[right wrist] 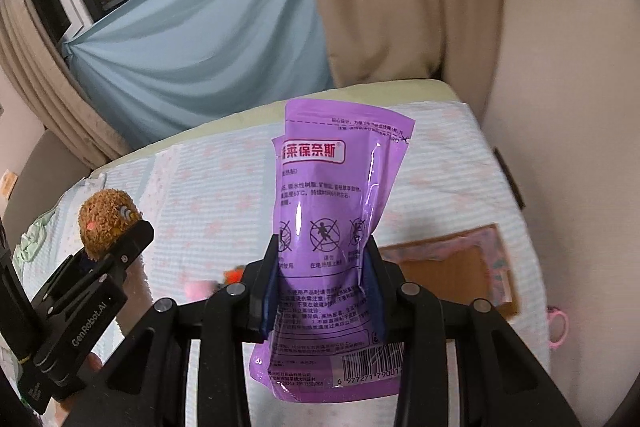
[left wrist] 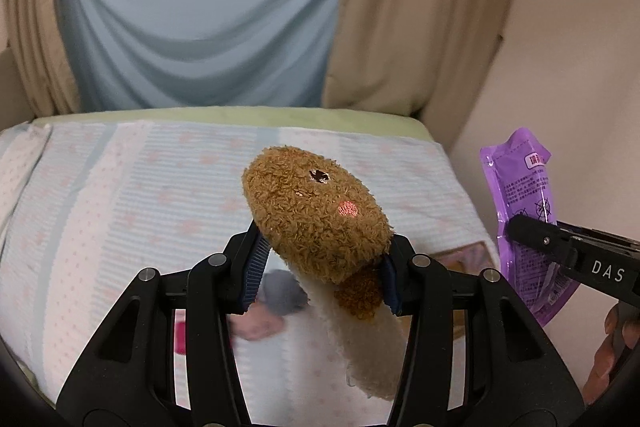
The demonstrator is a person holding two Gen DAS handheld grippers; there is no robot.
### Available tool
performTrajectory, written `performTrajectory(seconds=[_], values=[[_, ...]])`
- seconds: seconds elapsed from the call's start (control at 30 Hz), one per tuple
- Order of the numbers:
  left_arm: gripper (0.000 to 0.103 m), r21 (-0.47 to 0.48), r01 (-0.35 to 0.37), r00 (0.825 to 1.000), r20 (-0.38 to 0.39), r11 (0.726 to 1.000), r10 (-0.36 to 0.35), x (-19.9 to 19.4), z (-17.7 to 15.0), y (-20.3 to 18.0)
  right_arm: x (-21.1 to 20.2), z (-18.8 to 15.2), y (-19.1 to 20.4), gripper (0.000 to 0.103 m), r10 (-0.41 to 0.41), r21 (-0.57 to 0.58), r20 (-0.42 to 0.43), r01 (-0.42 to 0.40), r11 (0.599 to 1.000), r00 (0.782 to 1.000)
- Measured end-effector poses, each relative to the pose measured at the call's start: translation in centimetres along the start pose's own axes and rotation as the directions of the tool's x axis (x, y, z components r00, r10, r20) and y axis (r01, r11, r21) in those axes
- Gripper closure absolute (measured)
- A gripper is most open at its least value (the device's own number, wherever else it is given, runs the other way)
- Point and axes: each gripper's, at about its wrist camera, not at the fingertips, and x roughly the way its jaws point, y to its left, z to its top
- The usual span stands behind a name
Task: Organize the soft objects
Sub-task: 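Carry the plush toy and purple pouch into the cardboard box with both tools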
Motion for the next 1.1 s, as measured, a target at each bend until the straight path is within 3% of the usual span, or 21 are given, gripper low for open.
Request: performTrajectory(seconds=[0.23, 0.43, 0.6, 0.77, 0.9, 1.1], values=[[0.059, 0.058, 0.053, 0.997, -0.067, 0.997, -0.049, 3.1, -2.1, -8.3, -0.5, -0.7, -8.1, 0.069, -0.037, 0.054, -0.021, 0.038, 0.998, 0.999], [0.059, 0.087, 0.076, 0.984, -0.164, 0.993, -0.061, 7.6, -3.8, -12.8, 2.5, -1.3, -13.0, 0.069, -0.037, 0.104, -0.093, 0.047, 0.993, 0.995], [0.059, 0.172, 0.089, 0.967, -0.252, 0.981, -0.044, 12.7, -5.3, -16.0, 6.3, -2.0, -16.7, 0.069, 0.023, 0.211, -0.178, 0.016, 0.977, 0.984], [0.059, 0.193, 0.095, 0.933, -0.359, 0.977, -0.020, 18.3, -8.2, -16.9, 11.9, -3.7, -20.3, 0.069, 0.084, 0.309, -0.286, 0.009, 0.951, 0.955], [0.059, 0.202, 0.098, 0.892, -0.452, 0.974, 0.004, 22.3, -11.0, -17.3, 15.6, -5.1, -21.4, 0.069, 0.120, 0.358, -0.343, 0.011, 0.934, 0.932], [0.059, 0.228, 0.094, 0.847, -0.530, 0.969, 0.042, 25.3, -14.1, -17.3, 19.5, -6.4, -22.6, 0.069, 0.146, 0.401, -0.396, 0.028, 0.916, 0.907]])
